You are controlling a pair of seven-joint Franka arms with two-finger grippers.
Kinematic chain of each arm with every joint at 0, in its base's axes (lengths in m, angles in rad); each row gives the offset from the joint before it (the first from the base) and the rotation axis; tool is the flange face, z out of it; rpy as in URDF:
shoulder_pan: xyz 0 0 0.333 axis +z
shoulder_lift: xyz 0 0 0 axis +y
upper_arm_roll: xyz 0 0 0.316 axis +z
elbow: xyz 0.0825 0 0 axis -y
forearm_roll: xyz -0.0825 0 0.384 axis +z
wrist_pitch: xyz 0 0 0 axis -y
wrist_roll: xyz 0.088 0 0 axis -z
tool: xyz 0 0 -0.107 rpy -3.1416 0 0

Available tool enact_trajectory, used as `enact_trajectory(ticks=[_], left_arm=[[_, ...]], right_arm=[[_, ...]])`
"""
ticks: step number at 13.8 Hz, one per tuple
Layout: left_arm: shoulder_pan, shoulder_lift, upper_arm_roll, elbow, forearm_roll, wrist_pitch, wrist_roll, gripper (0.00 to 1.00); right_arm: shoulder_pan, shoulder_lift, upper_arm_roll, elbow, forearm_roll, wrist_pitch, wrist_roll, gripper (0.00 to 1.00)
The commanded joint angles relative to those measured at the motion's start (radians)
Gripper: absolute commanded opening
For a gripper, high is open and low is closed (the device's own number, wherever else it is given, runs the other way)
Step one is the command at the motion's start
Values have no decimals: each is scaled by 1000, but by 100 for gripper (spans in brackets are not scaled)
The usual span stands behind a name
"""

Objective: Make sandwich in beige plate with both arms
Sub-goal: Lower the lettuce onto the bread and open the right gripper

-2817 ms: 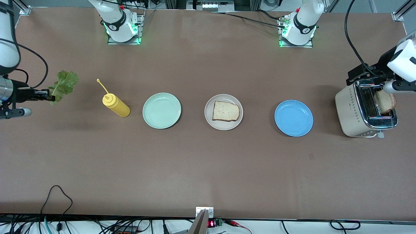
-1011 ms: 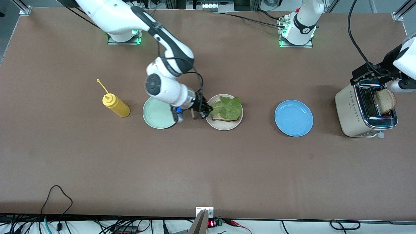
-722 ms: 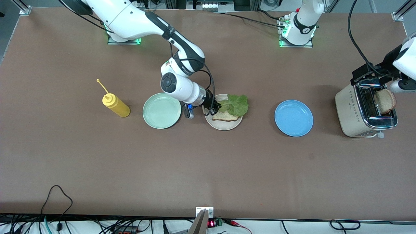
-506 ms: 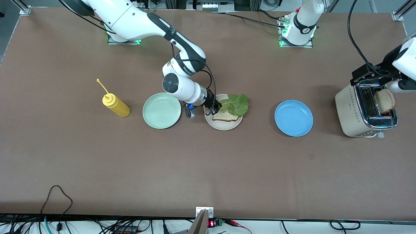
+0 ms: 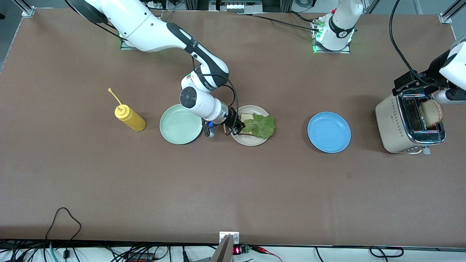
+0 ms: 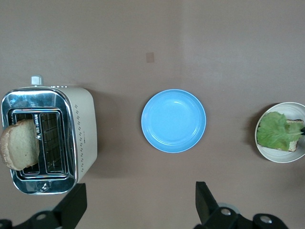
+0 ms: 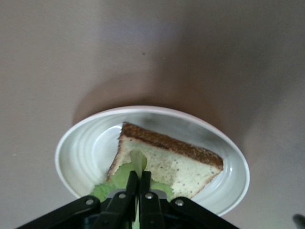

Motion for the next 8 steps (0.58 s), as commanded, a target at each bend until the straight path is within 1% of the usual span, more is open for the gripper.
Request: enact_trajectory(ticks=[1, 2, 3, 5, 6, 7, 8], left_arm=[[-11, 6, -7, 21, 24, -26, 6, 100], [-11, 7, -7, 22, 25, -24, 6, 100], [-11, 7, -7, 22, 25, -24, 4, 100], [1, 9, -4, 18, 22, -26, -3, 100], [3, 9, -1, 18, 22, -26, -3, 100], [4, 10, 3, 19, 21, -26, -5, 100], [14, 10, 5, 19, 16, -24, -3, 100]], right_arm=[[19, 17, -4, 24, -1, 16, 2, 22], [19, 17, -4, 24, -1, 16, 0, 76], [18, 15, -4, 24, -2, 15, -4, 100], [10, -8, -16, 25, -16, 7, -20, 100], [4, -35, -27, 24, -22, -2, -24, 100], [-7, -55, -27, 24, -22, -28, -33, 100], [-28, -86, -28, 25, -22, -82, -65, 100]])
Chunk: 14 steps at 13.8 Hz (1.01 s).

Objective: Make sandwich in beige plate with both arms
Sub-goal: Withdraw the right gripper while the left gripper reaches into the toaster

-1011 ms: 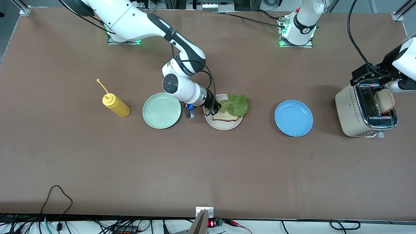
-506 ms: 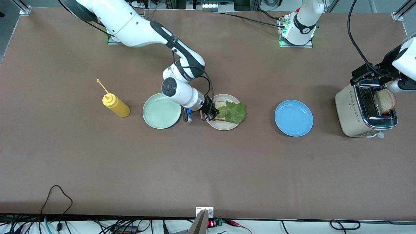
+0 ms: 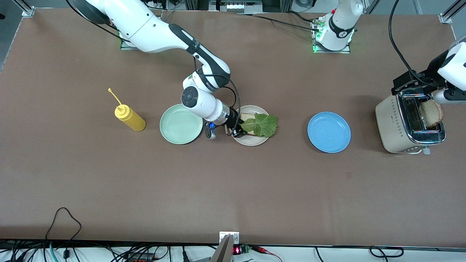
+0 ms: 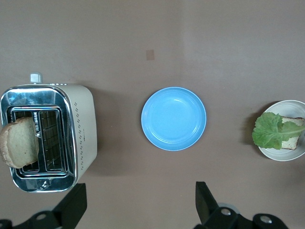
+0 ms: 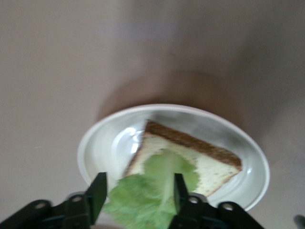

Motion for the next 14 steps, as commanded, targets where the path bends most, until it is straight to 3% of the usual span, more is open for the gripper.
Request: enact_trajectory(ticks=[1, 6, 10, 12, 14], left_arm=[[17, 8, 2, 21, 14, -14, -2, 100], [6, 8, -9, 21, 24, -16, -2, 100], [17, 52, 2, 28, 28, 16, 3, 100], [86, 67, 6, 31, 14, 19, 15, 100], [115, 109, 6, 34, 19, 21, 18, 100]], right_arm=[[-52, -101, -21, -8, -8, -150, -86, 100], [-185, -323, -99, -9, 6, -553, -370, 100], [-358, -480, -134, -9, -8, -828, -837, 100], [-363, -538, -262, -8, -8, -946, -1118, 100], [-401, -581, -333, -8, -37, -1032, -1395, 100]])
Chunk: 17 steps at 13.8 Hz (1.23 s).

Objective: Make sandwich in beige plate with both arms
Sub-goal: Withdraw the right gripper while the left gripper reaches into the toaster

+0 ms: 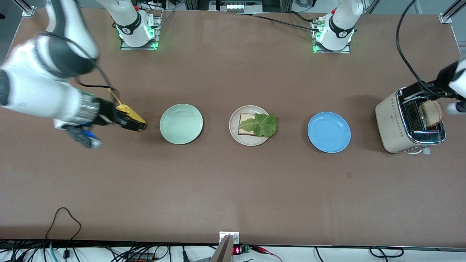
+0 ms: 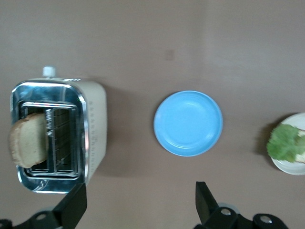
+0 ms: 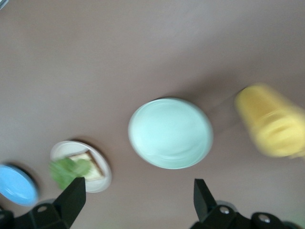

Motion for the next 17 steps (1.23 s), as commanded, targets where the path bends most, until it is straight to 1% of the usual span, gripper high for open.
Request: enact_trajectory(ticks=[1, 3, 4, 5, 7, 10, 12, 14, 17], left_arm=[[51, 65, -3, 34, 24, -4, 22, 100], [119, 130, -3, 34, 27, -4, 36, 100], [163, 159, -3, 35, 20, -2, 53, 100], [192, 183, -3, 35, 16, 5, 82, 100], [226, 212, -1, 35, 24, 16, 197, 100], [301, 273, -3, 103, 32, 16, 279, 100], [347, 296, -1, 110, 30, 15, 356, 100], [390, 325, -1, 107, 32, 15, 388, 100], [403, 373, -1, 95, 32, 1, 389, 100]], right_arm=[[-51, -71, -51, -28, -107, -83, -377, 100], [-71, -97, -51, -17, -300, -89, -586, 100], [-76, -112, -51, -14, -353, -89, -640, 100], [-85, -134, -51, -6, -367, -89, -649, 100], [-131, -158, -51, -3, -366, -88, -649, 100], [-167, -167, -51, 0, -360, -83, -649, 100], [-170, -169, -51, 0, -360, -92, -649, 100], [-171, -167, -51, 0, -355, -95, -643, 100], [-170, -167, -50, 0, -355, -95, -633, 100]])
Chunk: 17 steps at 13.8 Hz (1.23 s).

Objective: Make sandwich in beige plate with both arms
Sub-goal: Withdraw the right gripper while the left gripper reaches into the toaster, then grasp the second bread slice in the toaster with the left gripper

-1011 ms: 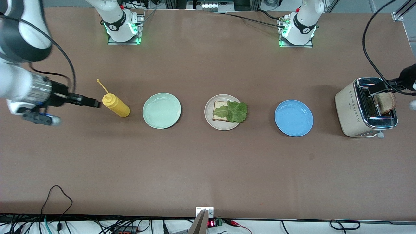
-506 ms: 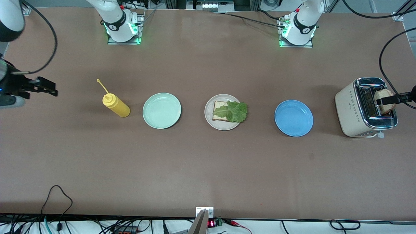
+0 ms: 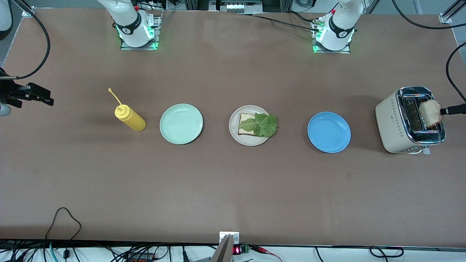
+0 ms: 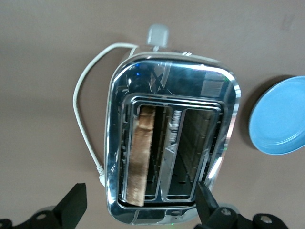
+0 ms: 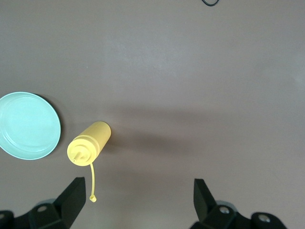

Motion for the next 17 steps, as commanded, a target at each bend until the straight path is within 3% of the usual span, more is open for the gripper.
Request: enact_trajectory(ticks=[1, 2, 4, 5, 7, 10, 13, 17], left_arm=[[2, 53, -11, 27, 28, -32, 15, 100], [2, 56, -11, 26, 28, -43, 13, 98], [2, 62, -11, 26, 26, -55, 9, 84], [0, 62, -11, 26, 26, -57, 4, 70], [2, 70, -11, 26, 26, -78, 15, 31], [2, 70, -11, 27, 26, -98, 15, 2], [2, 59, -13, 73, 26, -103, 38, 1], [-9, 56, -25, 309, 17, -291, 67, 1]], right_arm=[[-9, -8, 14, -1, -1, -12, 2, 100], [-9, -6, 14, -1, -1, -11, -1, 100], [-9, -6, 14, -1, 1, -12, 0, 100], [-9, -6, 14, -1, 1, -12, 2, 100], [-7, -8, 14, -1, 1, -12, 2, 100], [-4, -8, 22, -1, -1, -12, 2, 100], [-3, -8, 23, -1, -1, -12, -1, 100], [-3, -18, 23, -4, -2, -26, -6, 100]])
